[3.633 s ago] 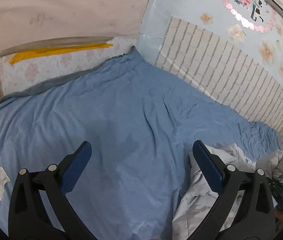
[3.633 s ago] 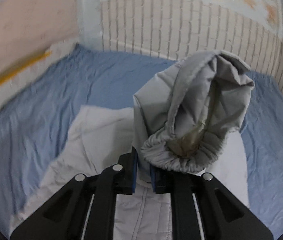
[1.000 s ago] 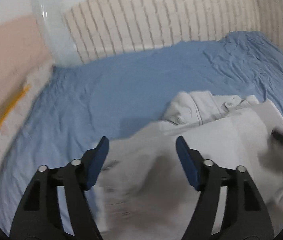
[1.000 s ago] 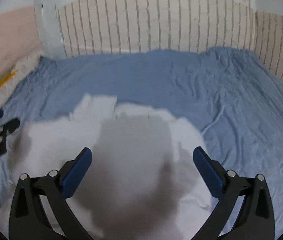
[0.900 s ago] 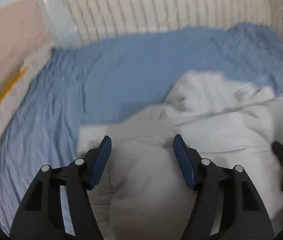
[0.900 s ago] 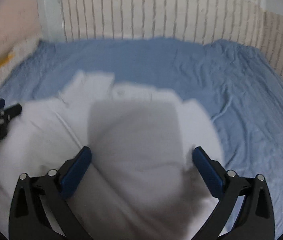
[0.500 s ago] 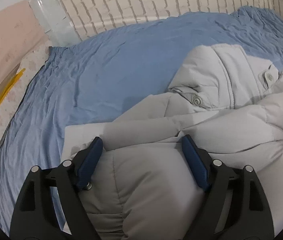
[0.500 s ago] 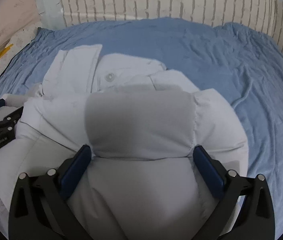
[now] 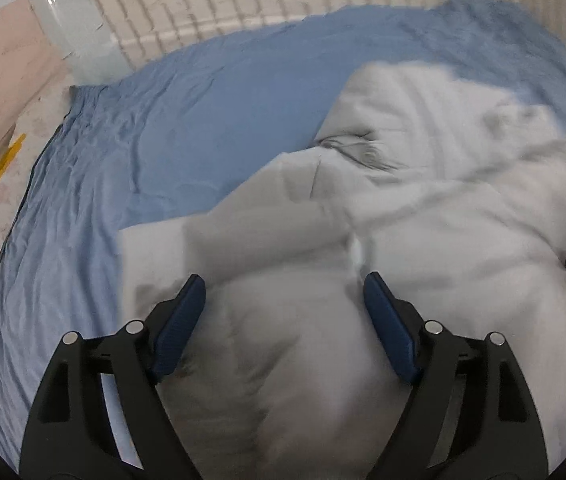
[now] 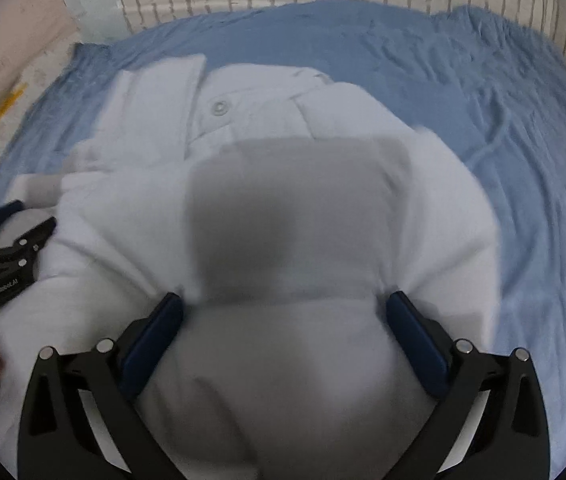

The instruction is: Fold large clothes

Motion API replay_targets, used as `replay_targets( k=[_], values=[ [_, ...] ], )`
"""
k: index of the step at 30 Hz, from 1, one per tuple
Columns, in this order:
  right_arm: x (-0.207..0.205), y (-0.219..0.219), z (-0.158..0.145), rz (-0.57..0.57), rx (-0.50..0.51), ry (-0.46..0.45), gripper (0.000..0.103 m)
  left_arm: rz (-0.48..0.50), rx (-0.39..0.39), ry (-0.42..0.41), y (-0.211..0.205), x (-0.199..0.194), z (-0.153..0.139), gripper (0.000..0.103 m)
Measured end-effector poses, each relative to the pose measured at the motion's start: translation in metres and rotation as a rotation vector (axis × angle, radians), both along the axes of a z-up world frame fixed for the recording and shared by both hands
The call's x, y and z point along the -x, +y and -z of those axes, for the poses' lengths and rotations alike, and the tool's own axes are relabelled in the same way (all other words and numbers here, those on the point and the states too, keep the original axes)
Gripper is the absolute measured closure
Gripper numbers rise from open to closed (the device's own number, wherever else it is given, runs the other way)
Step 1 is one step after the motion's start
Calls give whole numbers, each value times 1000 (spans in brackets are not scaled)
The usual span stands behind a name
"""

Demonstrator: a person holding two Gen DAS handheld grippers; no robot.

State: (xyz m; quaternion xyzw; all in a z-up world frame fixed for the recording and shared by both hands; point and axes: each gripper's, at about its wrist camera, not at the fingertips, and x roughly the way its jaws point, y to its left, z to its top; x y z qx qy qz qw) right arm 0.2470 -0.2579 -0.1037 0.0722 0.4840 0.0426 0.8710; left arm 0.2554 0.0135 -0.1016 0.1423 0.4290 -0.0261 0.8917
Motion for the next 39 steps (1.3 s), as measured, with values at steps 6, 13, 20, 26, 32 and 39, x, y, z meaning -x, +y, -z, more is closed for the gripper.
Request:
replay_targets(
  k=[6, 13, 20, 26, 32, 39],
  values=[
    [174, -56, -90, -43, 37, -183, 2, 64, 49, -187, 84, 177, -82, 3],
    [318, -147, -76, 371, -104, -183, 2, -187, 236, 16, 200, 306, -42, 7],
    [320, -143, -71, 395, -98, -171, 2, -188, 240, 12, 202, 308, -44, 3],
    [311, -116, -48, 290, -20, -7, 2, -164, 230, 84, 191, 317, -36, 3],
    [316, -97, -49, 228, 49, 4, 2, -77, 365, 97, 185, 333, -40, 3],
    [310, -100, -22, 199, -15, 167, 2, 22, 308, 65, 162, 348, -47, 3]
  ],
)
